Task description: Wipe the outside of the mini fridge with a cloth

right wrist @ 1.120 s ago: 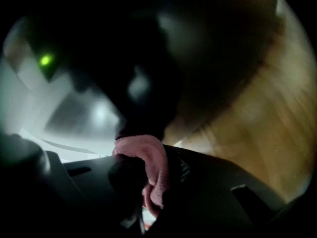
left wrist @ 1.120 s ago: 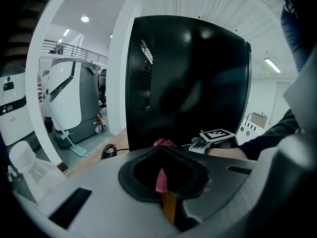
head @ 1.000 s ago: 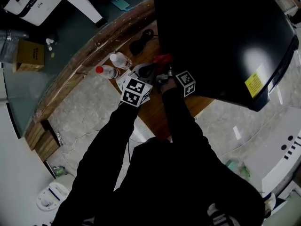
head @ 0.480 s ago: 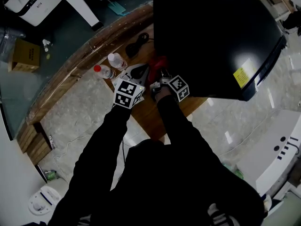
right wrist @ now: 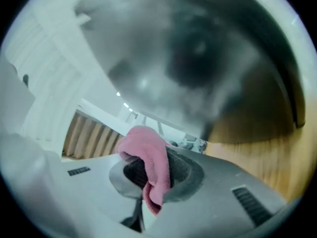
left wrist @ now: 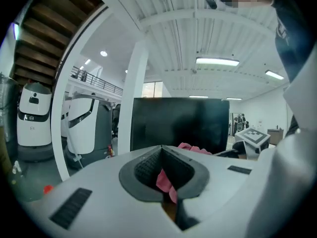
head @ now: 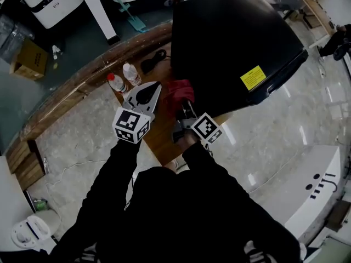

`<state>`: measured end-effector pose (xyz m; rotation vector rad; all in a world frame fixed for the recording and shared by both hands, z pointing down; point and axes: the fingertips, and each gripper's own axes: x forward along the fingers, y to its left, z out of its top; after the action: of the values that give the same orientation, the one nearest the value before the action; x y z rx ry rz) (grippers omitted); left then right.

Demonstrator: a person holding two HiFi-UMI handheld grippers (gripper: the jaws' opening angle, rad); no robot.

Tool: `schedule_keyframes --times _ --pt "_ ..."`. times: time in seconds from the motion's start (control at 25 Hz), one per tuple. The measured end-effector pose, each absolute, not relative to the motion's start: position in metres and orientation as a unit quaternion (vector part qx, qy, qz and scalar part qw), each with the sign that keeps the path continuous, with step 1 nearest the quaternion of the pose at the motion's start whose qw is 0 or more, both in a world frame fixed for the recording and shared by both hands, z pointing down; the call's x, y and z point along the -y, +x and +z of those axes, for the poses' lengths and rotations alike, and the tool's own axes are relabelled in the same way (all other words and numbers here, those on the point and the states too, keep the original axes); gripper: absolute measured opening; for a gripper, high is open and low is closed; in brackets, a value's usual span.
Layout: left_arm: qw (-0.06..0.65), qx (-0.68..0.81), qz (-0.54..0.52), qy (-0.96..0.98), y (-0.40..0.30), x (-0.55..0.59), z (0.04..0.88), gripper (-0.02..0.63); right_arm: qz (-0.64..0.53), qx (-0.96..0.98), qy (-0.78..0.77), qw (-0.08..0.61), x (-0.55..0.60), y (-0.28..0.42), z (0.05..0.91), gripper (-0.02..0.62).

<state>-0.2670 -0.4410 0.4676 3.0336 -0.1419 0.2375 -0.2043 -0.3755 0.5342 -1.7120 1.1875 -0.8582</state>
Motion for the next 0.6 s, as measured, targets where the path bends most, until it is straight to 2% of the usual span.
schedule_keyframes --times 0.32,0.6 --pt "0.024 0.004 0.007 1.000 -0.267 0.353 0.367 0.006 -0.278 -0.490 -0.684 0.463 0.315 -0.198 0.414 0.037" --pt "-0.004 -0.040 -0.006 0.999 -0.240 0.326 0.340 0.006 -0.283 -0.426 -0.677 0.529 0.295 -0.149 0.396 0.037"
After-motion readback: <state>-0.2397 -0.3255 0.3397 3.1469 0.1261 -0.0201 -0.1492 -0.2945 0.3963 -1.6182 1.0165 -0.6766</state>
